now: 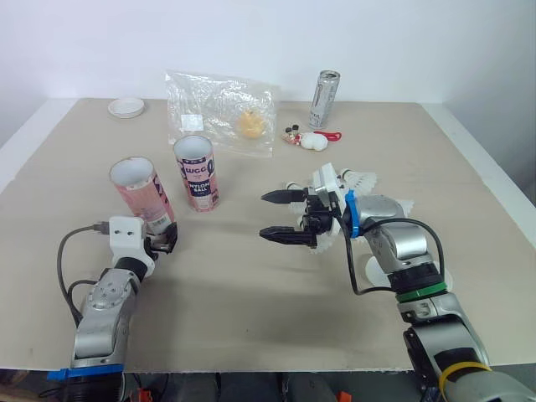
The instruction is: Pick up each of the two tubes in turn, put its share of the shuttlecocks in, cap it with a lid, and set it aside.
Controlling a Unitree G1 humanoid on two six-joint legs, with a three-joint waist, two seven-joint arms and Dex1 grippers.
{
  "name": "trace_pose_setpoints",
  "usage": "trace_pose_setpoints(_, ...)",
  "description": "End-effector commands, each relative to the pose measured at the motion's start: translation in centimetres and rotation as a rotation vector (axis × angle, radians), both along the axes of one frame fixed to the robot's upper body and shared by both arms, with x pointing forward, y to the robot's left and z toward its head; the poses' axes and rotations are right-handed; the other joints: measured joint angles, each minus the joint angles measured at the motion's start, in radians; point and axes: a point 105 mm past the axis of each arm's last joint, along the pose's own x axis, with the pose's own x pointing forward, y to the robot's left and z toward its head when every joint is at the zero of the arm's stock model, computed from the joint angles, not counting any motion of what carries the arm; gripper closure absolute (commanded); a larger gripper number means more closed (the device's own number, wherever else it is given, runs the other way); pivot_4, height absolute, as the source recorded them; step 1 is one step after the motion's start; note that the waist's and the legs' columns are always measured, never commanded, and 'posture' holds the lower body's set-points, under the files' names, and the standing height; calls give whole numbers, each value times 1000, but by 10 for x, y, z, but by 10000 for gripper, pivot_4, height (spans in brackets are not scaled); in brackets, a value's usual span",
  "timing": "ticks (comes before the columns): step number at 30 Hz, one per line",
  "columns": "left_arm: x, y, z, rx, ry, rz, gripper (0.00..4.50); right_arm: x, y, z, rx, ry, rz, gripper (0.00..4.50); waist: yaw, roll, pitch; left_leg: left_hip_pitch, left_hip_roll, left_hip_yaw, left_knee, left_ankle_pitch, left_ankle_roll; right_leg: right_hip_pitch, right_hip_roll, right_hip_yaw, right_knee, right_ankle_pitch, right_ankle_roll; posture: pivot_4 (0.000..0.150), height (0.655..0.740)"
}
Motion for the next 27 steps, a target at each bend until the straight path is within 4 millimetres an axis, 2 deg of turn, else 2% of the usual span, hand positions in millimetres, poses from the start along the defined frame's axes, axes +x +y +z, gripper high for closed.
trace_pose_setpoints(1,6,4,3,22,-19,-10,0,-3,-3,13,23,-56,3,264,0,0,0,0,0,0,0,0,0,0,0,0,0,0,0,1500,7400)
trace_pose_setpoints(10,29,7,4,16,-25,-56,0,-1,-5,14,7,-67,-5,264,0,0,0,0,0,0,0,1,0,0,0,0,0,0,0,1500,7400)
trace_pose_setpoints(17,33,3,-1,-12,-4,-90,0,-1,-5,14,4,-69,-4,264,0,0,0,0,0,0,0,1,0,0,0,0,0,0,0,1500,7400)
trace_pose_setpoints(20,33,3,-2,-20,-6,-91,7256,-1,-5,14,3,-69,-3,0,0,0,0,0,0,0,0,1,1,0,0,0,0,1,0,1500,7400)
trace_pose_setpoints(21,32,4,-1,-16,-11,-90,12086,-1,-6,14,3,-68,-3,0,0,0,0,0,0,0,0,1,1,0,0,0,0,1,1,1500,7400)
trace_pose_setpoints(22,32,4,0,-13,-15,-89,12859,-2,-6,14,3,-68,-3,0,0,0,0,0,0,0,0,1,1,0,0,0,0,1,1,1500,7400)
trace_pose_setpoints(23,31,5,1,-12,-20,-82,16241,-2,-6,14,3,-68,-3,0,0,0,0,0,0,0,0,1,1,0,0,0,0,1,0,1500,7400)
trace_pose_setpoints(27,24,12,5,6,-40,-65,17340,-3,-7,13,0,-68,-3,0,0,0,0,0,0,0,0,1,1,0,0,0,0,0,0,1500,7400)
